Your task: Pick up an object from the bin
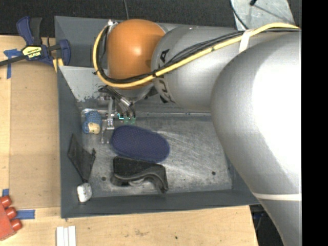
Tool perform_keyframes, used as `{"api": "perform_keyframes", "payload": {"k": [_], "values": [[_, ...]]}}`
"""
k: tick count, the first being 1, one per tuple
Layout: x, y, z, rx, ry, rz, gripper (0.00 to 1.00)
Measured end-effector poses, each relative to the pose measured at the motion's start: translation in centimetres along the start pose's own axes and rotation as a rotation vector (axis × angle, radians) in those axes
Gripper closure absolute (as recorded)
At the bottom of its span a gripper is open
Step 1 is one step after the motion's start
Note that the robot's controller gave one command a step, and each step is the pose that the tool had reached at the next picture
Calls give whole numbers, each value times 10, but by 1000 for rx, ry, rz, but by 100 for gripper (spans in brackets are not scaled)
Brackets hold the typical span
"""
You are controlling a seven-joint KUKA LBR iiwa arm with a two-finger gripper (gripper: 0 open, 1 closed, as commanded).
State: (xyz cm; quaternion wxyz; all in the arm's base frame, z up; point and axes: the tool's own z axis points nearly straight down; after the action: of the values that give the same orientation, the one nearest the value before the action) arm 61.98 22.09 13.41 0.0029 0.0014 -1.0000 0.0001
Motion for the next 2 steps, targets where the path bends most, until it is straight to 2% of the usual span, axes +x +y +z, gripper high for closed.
{"api": "perform_keyframes", "payload": {"k": [1, 2], "values": [[6, -98, 40, -1, -11, -313, 0], [4, -97, 38, -2, -19, -313, 100]]}}
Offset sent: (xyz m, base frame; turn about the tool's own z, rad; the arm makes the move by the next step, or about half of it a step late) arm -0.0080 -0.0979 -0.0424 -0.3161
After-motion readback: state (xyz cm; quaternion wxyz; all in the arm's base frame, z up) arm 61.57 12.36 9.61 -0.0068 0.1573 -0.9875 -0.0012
